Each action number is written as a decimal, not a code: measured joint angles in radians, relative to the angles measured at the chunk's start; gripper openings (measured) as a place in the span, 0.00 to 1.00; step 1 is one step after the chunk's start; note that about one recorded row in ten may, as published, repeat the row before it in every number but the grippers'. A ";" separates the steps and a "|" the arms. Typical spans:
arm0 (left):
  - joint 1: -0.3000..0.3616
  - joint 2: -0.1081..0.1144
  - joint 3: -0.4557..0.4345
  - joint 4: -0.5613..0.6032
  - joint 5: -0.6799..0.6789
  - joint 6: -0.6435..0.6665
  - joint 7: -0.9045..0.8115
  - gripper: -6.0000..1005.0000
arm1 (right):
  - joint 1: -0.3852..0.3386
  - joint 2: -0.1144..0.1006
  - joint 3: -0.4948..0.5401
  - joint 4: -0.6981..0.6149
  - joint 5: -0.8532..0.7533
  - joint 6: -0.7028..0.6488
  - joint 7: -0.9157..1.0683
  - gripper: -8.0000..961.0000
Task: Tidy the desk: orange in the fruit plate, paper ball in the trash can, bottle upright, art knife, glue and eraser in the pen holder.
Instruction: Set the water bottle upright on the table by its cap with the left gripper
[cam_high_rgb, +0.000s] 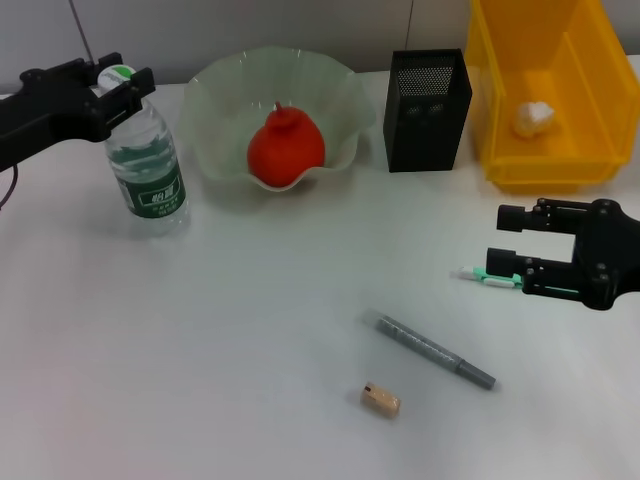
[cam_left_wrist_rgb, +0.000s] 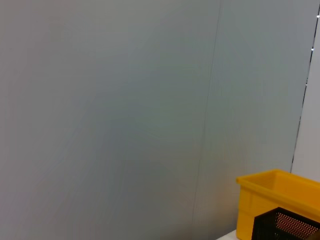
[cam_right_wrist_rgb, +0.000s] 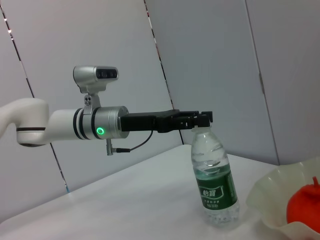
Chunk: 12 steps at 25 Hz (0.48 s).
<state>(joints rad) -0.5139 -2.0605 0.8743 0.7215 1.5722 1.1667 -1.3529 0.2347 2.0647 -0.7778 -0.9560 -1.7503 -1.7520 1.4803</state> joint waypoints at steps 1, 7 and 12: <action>0.004 -0.003 0.000 0.000 0.000 0.002 0.011 0.46 | 0.000 0.000 0.000 0.004 0.000 0.000 0.000 0.65; 0.010 -0.006 0.003 -0.003 -0.024 0.004 0.023 0.46 | 0.000 0.000 0.000 0.009 0.000 0.000 0.000 0.65; 0.014 -0.008 0.010 -0.007 -0.035 0.005 0.054 0.46 | 0.001 0.000 0.000 0.010 0.000 0.000 0.000 0.65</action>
<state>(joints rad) -0.4994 -2.0690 0.8842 0.7142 1.5373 1.1718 -1.2992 0.2361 2.0647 -0.7777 -0.9460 -1.7503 -1.7517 1.4802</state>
